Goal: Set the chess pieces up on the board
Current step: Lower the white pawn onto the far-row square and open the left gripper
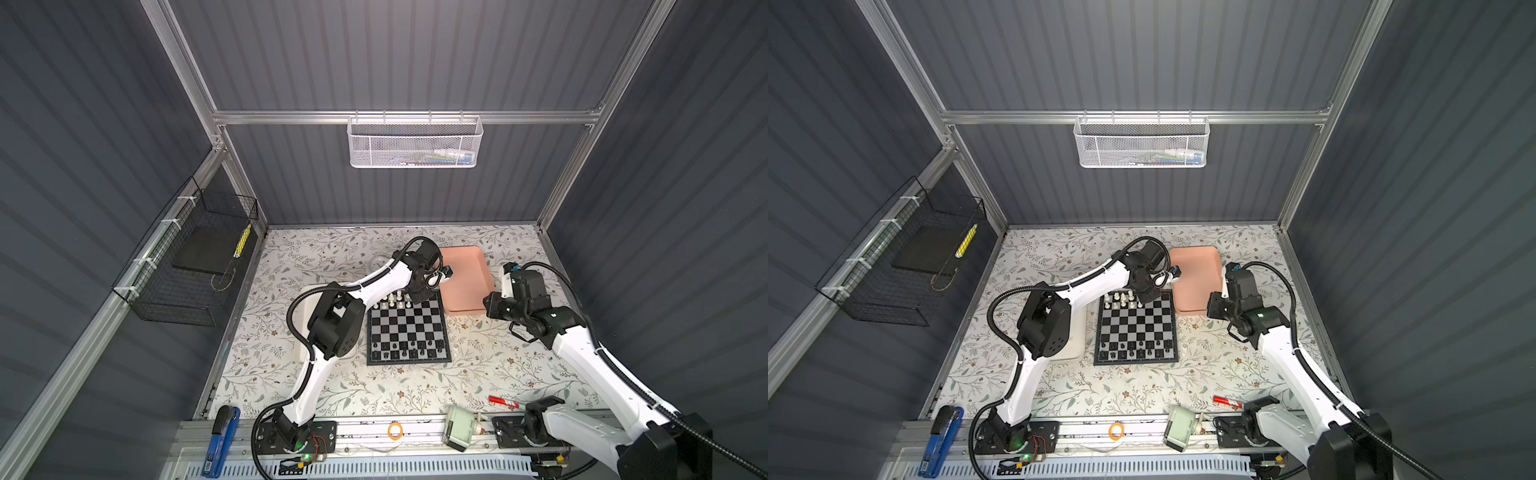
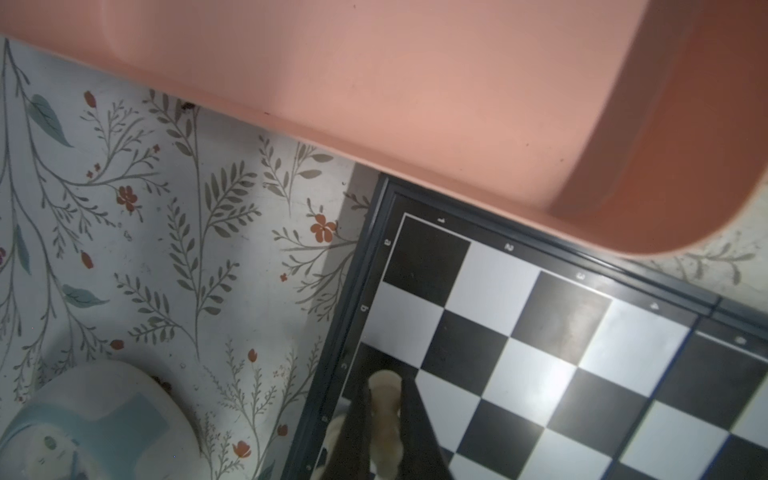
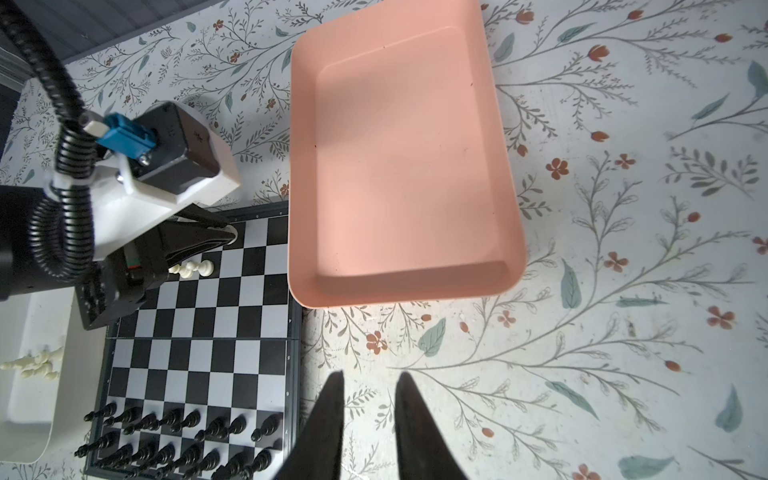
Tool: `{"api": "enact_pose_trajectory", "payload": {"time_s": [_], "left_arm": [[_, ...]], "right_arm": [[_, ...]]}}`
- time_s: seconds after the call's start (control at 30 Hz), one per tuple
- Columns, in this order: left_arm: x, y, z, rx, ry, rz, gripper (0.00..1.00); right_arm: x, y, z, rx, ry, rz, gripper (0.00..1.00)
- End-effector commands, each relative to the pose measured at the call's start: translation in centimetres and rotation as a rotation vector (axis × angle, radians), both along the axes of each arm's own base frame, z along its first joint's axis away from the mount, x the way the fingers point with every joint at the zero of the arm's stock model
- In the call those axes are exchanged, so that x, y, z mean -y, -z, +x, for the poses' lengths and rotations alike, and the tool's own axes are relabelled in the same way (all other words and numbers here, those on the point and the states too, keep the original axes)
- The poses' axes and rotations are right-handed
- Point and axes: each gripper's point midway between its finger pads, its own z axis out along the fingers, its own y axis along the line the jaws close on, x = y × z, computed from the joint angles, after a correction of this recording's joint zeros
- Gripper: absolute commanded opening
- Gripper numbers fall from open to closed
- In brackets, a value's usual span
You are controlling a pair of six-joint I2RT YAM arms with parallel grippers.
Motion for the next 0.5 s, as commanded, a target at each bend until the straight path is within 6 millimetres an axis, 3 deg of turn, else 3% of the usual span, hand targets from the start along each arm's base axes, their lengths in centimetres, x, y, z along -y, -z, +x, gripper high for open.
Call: {"api": "enact_pose_trajectory", "payload": {"time_s": [0.0,0.47], "left_arm": [[-0.4,1.3,-0.3,-0.007,0.017,0.035,0.04],[-0.7,2.4,-0.2,-0.004,0.016,0.055,0.05]], "right_arm": [[0.0,0.2,0.1,0.001,-0.007,-0.001,0.25],[0.0,0.5,0.1,-0.006,-0.007,-0.002,0.25]]}}
